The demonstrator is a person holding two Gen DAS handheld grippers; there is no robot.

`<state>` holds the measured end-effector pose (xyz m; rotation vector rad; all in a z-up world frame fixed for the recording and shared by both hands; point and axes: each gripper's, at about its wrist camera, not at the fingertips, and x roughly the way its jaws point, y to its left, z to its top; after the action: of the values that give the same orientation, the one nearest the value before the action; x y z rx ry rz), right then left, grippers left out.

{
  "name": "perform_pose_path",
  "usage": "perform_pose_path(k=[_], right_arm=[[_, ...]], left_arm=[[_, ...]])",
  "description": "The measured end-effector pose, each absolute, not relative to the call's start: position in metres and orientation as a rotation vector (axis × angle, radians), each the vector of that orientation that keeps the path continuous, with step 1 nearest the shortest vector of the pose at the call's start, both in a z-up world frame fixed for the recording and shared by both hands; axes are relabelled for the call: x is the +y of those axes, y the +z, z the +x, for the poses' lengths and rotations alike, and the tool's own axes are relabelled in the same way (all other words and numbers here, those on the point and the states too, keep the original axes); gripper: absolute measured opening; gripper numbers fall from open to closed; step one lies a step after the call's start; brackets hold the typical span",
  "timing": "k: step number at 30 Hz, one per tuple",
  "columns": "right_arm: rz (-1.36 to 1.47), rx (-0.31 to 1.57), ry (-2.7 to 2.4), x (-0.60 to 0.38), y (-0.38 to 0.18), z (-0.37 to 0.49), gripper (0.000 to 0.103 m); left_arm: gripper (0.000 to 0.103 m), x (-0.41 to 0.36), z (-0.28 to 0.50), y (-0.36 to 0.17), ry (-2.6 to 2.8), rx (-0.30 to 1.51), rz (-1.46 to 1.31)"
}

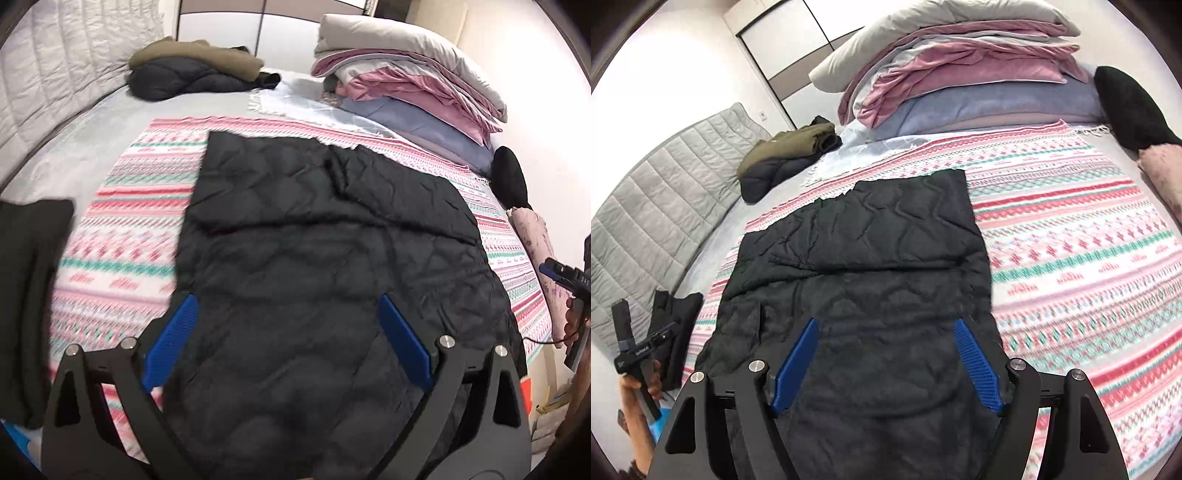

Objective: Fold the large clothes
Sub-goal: 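Grasp the folded jacket's side edge with the right gripper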

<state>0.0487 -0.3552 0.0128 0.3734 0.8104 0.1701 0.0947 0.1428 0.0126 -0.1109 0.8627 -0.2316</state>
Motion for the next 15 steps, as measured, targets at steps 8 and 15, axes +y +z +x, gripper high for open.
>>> perform_pose_path(k=[8,15], right_arm=[[0.316,0.854,0.231,-0.367,-0.006,-0.007,0.078],[0.236,0.942,0.271,-0.362,-0.045,-0.039,0.078]], left_arm=[[0.098,0.206,0.05,-0.021,-0.255,0.988,-0.188],[0.097,0.234,0.026,-0.08,-0.284,1.135,-0.353]])
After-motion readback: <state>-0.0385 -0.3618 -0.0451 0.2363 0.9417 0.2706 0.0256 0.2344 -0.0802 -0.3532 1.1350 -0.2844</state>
